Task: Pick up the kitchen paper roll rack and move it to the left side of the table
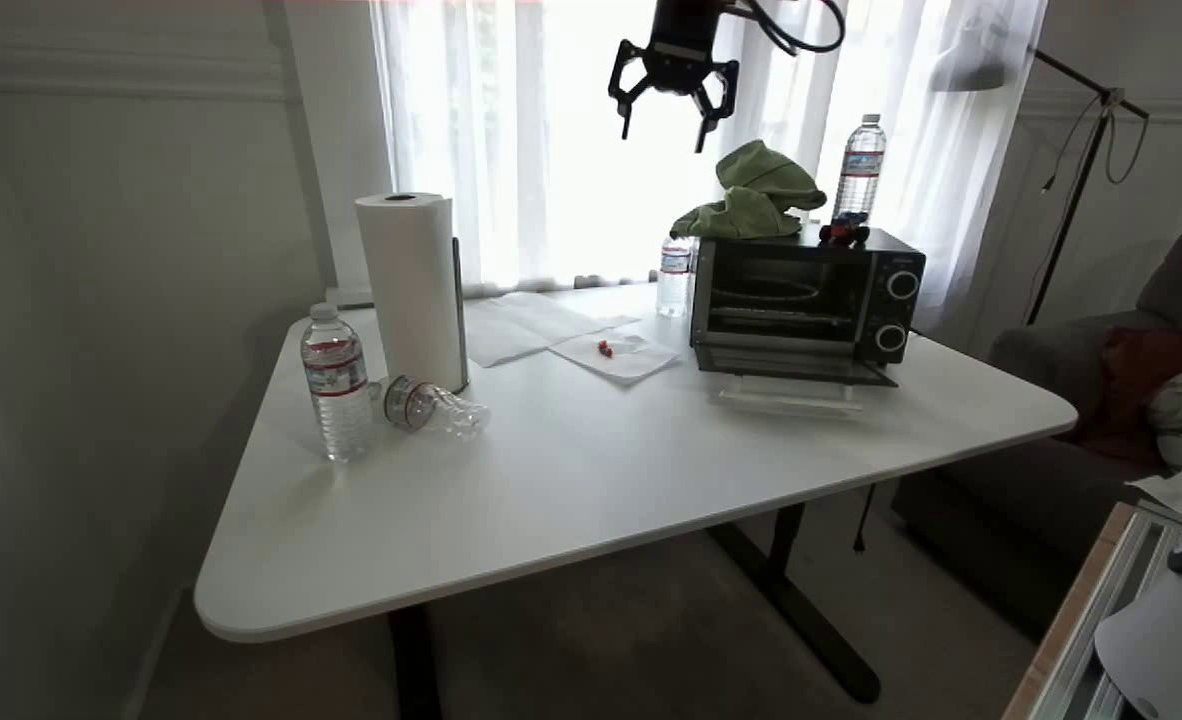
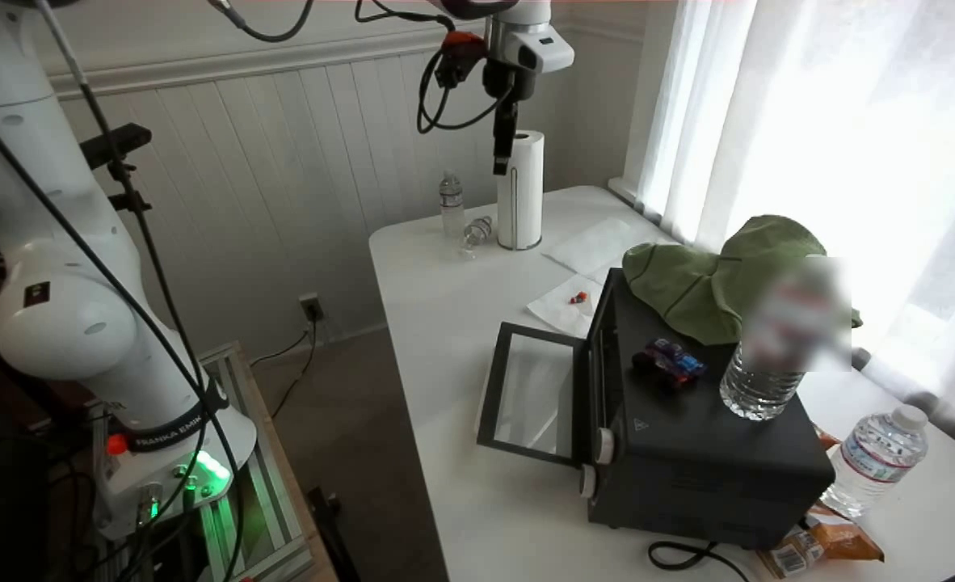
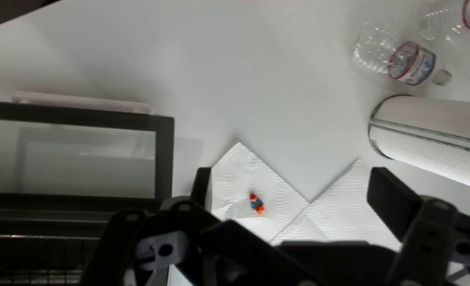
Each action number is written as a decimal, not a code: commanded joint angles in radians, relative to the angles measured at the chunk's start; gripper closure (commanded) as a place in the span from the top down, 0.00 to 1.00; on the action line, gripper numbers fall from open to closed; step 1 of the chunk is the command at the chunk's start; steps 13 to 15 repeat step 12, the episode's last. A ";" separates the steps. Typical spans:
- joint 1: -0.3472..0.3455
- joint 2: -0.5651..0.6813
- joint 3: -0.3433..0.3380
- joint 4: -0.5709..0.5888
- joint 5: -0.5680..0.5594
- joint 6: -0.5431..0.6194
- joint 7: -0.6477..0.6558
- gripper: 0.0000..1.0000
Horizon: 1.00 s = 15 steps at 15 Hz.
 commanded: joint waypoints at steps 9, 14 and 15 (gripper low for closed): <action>-0.013 -0.221 -0.005 -0.156 -0.235 -0.023 -0.313 1.00; -0.014 -0.232 -0.006 -0.170 -0.239 -0.019 -0.327 1.00; -0.014 -0.232 -0.006 -0.170 -0.239 -0.019 -0.327 1.00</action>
